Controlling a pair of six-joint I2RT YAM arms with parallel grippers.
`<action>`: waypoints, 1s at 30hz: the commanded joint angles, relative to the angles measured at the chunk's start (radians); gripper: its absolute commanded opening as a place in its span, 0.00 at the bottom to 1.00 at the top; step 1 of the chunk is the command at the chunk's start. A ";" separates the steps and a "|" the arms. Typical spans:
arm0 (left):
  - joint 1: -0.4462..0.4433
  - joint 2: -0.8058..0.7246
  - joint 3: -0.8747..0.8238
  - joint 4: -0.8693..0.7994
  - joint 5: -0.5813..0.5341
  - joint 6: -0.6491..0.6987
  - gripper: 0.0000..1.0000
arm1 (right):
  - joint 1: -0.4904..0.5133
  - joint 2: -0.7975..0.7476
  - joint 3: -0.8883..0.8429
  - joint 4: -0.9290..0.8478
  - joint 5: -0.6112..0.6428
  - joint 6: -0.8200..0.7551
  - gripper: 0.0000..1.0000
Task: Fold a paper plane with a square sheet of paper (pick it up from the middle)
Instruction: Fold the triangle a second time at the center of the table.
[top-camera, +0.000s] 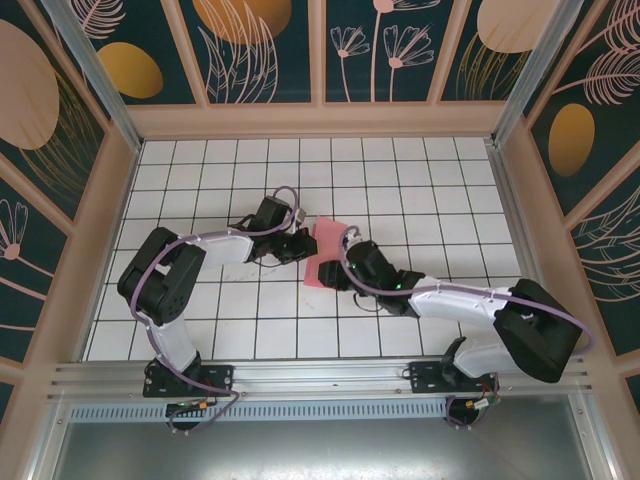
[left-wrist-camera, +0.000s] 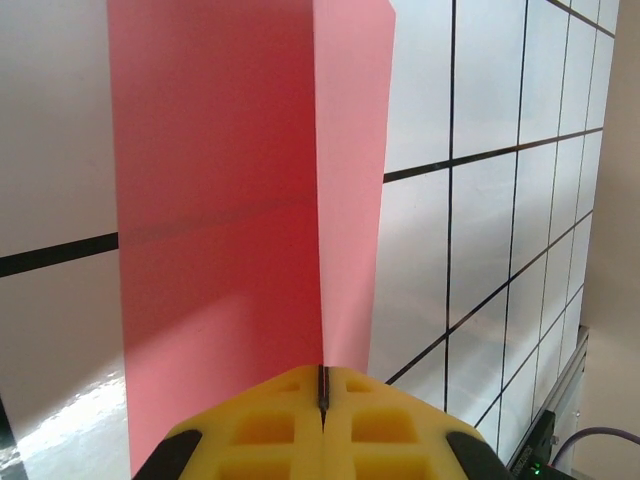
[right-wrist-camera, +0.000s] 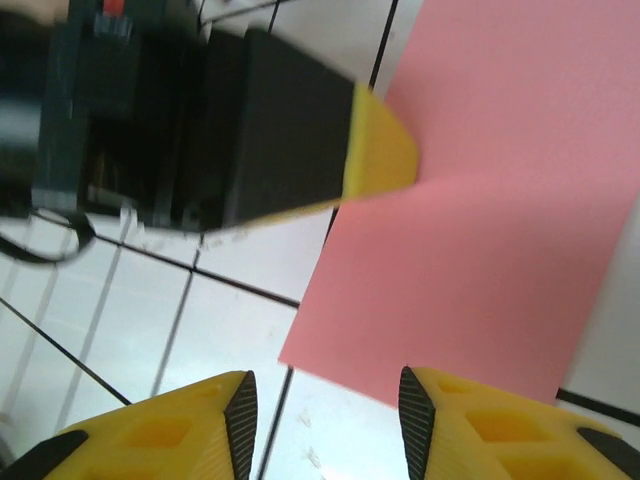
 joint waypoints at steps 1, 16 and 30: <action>0.007 0.011 0.026 -0.027 0.014 0.019 0.00 | 0.073 0.005 0.009 -0.022 0.220 -0.100 0.46; 0.008 0.012 0.026 -0.036 0.010 0.008 0.00 | 0.236 0.298 0.247 -0.128 0.426 -0.253 0.49; 0.008 0.008 0.026 -0.046 0.008 0.014 0.00 | 0.257 0.348 0.290 -0.215 0.493 -0.234 0.24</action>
